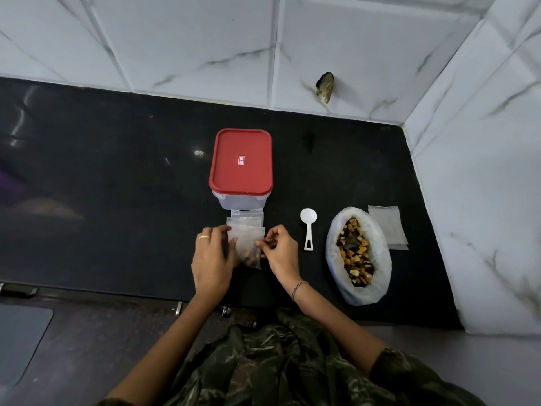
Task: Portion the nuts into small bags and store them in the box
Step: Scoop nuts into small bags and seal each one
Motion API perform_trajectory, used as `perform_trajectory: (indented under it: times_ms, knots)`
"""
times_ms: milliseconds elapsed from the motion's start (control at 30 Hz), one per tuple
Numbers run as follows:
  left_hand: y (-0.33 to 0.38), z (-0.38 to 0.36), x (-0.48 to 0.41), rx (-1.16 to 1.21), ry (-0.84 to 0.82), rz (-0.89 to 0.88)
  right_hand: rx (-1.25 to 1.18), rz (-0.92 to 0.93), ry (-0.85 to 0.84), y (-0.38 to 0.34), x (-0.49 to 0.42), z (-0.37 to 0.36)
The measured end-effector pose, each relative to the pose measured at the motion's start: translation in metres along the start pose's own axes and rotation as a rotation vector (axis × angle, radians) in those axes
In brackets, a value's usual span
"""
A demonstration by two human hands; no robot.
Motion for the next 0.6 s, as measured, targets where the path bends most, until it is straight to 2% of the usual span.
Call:
perform_trajectory:
  times_ms: [133,267,367,467,600]
  knots:
    - [0.002,-0.016,0.016,-0.177,-0.053,-0.207,0.156,0.143,0.011,-0.013,0.004,-0.001]
    - [-0.001,-0.018,0.012,-0.19,-0.044,-0.212,0.488,0.45,0.05,-0.031,0.019,-0.005]
    - [-0.002,-0.021,0.01,-0.185,-0.07,-0.205,0.702,0.654,-0.03,-0.029,0.036,-0.022]
    - [-0.006,-0.028,0.011,-0.15,-0.118,-0.185,0.924,0.692,-0.108,-0.013,0.039,-0.039]
    - [-0.009,-0.038,0.012,-0.085,-0.164,-0.174,1.017,0.641,-0.149,-0.008,0.032,-0.042]
Point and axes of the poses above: each hand's wrist, its own x-axis away from the middle knuckle, its own z-axis out of the back of the hand, y = z × x, the point moved 7 cm from there along -x, towards the middle knuckle, and after that the axes turned 7 degrees about -y, right-handed, at the moved point
